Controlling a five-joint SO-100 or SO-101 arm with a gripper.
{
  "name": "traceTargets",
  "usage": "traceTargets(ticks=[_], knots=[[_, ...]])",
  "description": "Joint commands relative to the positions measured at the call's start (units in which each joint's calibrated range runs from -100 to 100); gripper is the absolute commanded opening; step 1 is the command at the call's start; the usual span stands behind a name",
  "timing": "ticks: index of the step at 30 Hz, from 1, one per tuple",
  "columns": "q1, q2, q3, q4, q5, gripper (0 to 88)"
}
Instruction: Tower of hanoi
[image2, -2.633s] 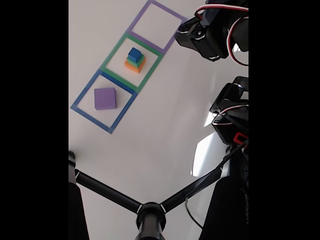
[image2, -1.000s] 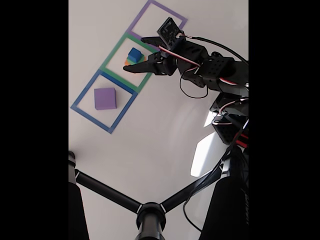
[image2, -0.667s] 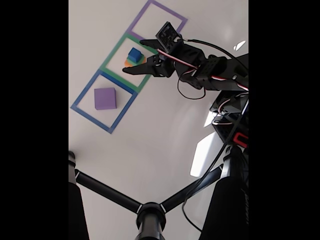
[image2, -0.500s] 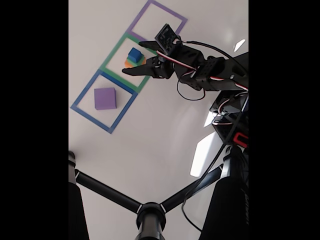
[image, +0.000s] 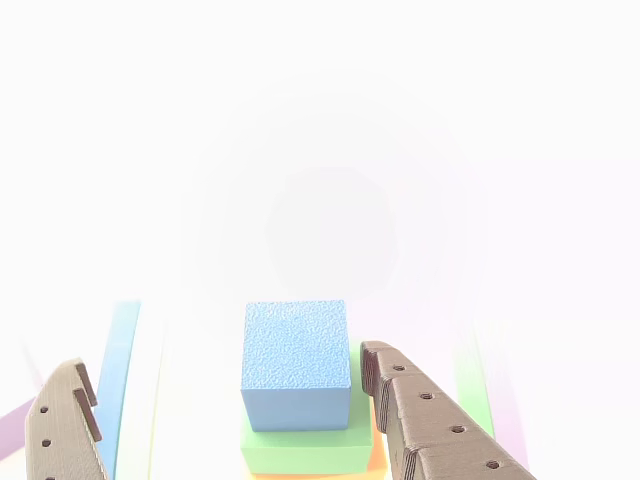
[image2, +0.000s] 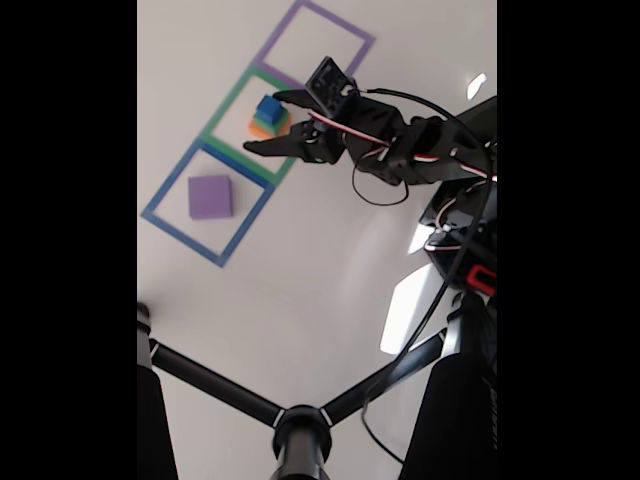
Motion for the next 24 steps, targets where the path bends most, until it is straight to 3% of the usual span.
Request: traceTargets(ticks=[1, 24], knots=[[-0.5, 0.2, -1.9, -1.6, 0.6, 28.7], [-1.3, 2.0, -3.9, -1.7, 0.6, 7.7]])
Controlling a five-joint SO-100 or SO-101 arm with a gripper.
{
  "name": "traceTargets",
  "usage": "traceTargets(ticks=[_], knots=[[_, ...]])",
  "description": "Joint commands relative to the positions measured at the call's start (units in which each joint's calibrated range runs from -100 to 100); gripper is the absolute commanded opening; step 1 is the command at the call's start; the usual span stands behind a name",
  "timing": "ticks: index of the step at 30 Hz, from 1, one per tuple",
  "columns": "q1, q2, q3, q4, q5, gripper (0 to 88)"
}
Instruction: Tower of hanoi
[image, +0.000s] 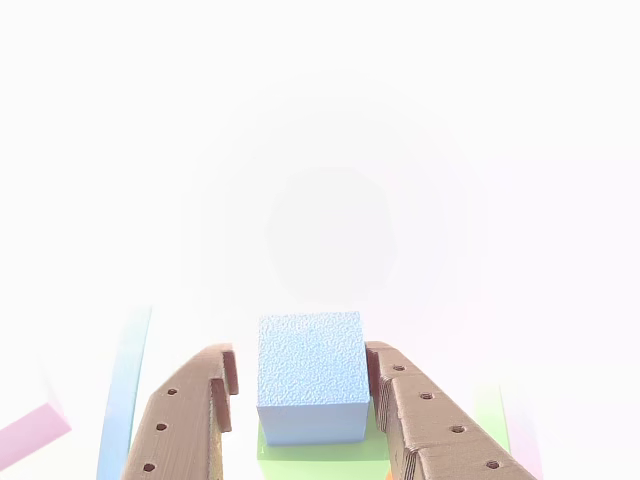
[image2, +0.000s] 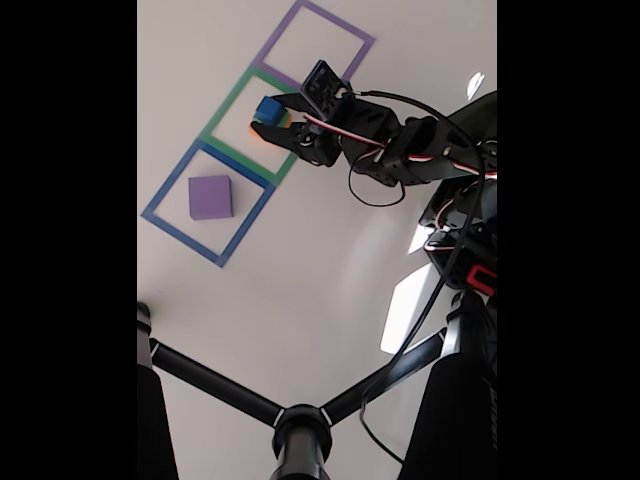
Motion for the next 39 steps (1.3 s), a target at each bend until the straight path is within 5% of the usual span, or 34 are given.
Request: traceTargets(ticks=[1, 15, 21, 39], knots=[[-0.4, -0.1, -2.3, -1.4, 0.6, 7.2], [-0.5, -1.4, -2.6, -0.6, 0.6, 5.3], [-0.9, -8.1, -5.0, 8.7, 0.6, 5.2], [-2.3, -34.5, -47.2, 93.6, 0.6, 4.9]])
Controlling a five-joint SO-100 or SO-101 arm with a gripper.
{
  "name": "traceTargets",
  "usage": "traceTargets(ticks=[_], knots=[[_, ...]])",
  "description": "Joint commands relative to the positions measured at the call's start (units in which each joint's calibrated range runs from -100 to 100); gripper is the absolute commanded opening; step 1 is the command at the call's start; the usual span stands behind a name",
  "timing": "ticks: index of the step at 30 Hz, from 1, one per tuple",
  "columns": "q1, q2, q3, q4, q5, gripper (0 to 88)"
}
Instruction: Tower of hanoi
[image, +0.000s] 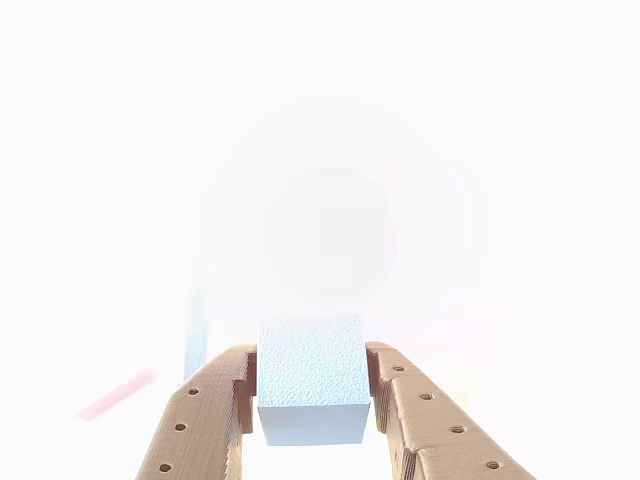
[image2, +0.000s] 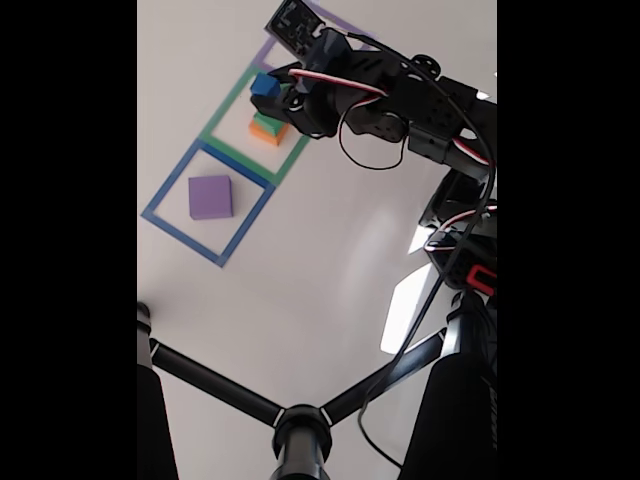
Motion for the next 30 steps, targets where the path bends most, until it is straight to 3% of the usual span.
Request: traceTargets(ticks=[1, 5, 9, 30], knots=[[-1.3, -2.6, -19.3, 23.2, 0.6, 4.9], [-3.8, -0.8, -33.7, 38.2, 0.6, 4.9], [-8.0, 1.4, -43.0, 45.8, 0.6, 4.9], [-21.1, 2.8, -44.9, 43.9, 0.6, 4.8]])
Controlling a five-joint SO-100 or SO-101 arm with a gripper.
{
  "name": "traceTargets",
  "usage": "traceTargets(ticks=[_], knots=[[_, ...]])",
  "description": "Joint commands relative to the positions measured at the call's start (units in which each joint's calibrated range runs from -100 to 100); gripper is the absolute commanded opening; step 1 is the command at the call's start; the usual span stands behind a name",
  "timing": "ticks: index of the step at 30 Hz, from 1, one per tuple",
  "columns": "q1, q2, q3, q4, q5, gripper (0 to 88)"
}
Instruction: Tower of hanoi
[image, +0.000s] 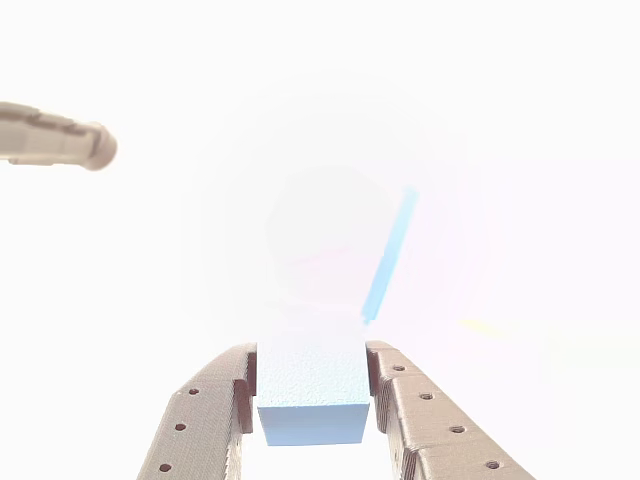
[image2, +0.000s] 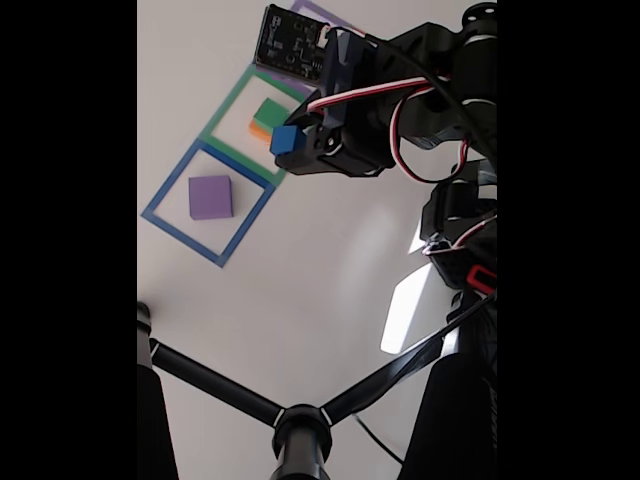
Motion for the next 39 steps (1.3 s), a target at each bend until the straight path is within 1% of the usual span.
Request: traceTargets(ticks=[1, 6, 11, 15, 20, 22, 31, 39], knots=[[-2.0, 0.3, -1.4, -2.9, 0.6, 4.8], [-2.3, 0.2, 5.9, -9.9, 0.6, 4.8], [-0.8, 0.1, 18.3, -23.9, 0.6, 4.9], [0.0, 0.6, 31.3, -40.8, 0.6, 4.9], [0.0, 5.1, 47.9, -67.8, 0.6, 4.9], [-0.4, 8.1, 51.9, -76.6, 0.6, 4.9], [-1.2, 21.5, 61.7, -104.3, 0.6, 4.9], [-0.9, 33.3, 60.6, -117.3, 0.6, 5.0]])
